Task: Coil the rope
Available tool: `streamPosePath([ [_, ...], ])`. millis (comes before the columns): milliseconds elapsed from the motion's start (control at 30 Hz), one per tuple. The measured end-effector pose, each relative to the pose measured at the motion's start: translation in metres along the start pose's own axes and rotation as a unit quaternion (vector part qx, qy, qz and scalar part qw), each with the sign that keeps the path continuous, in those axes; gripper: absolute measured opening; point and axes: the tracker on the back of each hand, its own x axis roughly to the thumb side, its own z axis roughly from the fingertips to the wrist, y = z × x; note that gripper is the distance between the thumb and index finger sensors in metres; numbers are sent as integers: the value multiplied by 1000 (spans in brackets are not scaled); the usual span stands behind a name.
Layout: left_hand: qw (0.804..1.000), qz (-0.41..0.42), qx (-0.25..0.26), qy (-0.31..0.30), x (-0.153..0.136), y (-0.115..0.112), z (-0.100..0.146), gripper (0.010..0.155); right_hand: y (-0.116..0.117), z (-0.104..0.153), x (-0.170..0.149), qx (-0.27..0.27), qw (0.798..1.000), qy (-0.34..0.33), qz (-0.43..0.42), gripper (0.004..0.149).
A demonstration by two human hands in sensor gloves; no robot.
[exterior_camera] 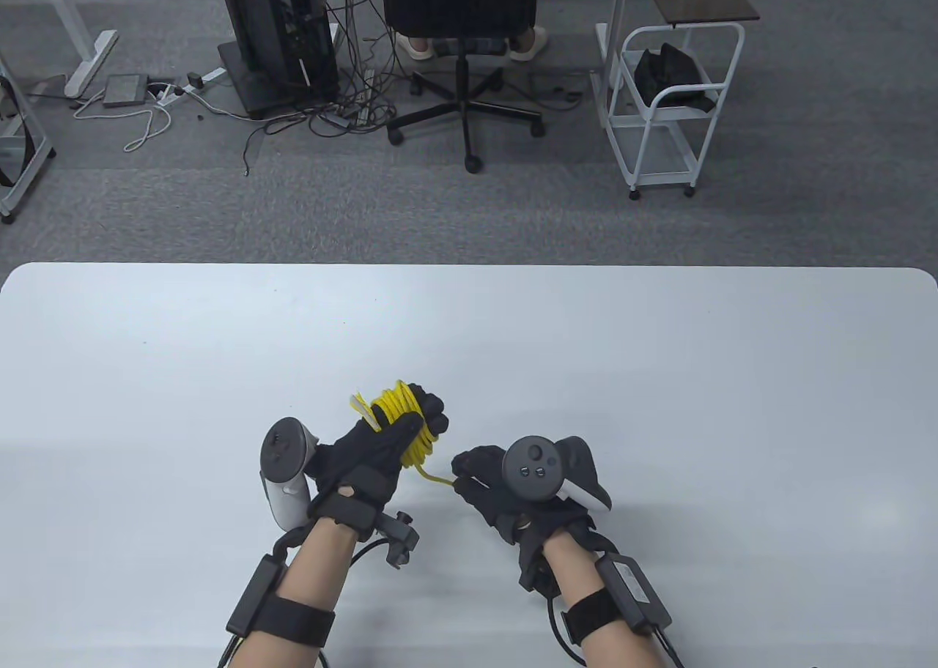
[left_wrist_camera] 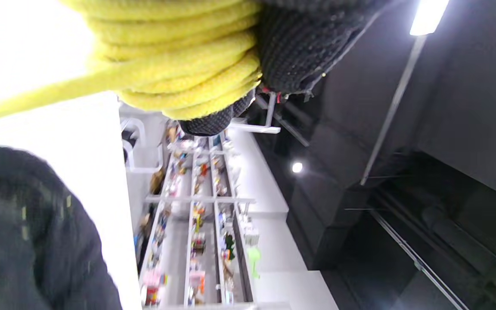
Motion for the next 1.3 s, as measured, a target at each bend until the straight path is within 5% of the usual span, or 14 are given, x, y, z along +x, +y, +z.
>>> streamPosePath([
  [100,980,-181,23,-76,23,1,4,54,-8,4,-5,-28,998,-4,-48,63],
  [167,930,-339,12,-138,38,-7,7,54,-14,6,-9,-47,996,-10,-77,72],
  [300,770,-585,-30,-254,50,-50,18,53,-24,12,-16,-90,979,-30,-178,84],
  [467,563,-759,-120,-306,27,-96,31,51,-28,12,-13,-83,948,-78,-296,94],
  [500,530,-778,-138,-308,19,-103,33,51,-28,11,-10,-71,946,-87,-304,95],
  [567,498,-795,-151,-311,9,-109,35,51,-27,11,-3,-46,959,-80,-267,97],
  [700,476,-801,-183,-314,-2,-111,39,51,-25,8,6,-26,990,-50,-128,95],
  [767,453,-808,-191,-324,-6,-116,41,50,-22,7,10,-20,994,-27,-102,92],
  [1000,418,-812,-218,-343,-17,-126,45,50,-24,6,6,-13,996,5,-90,76],
  [1300,409,-809,-220,-360,-16,-127,46,51,-28,7,14,-71,997,-6,-22,62],
])
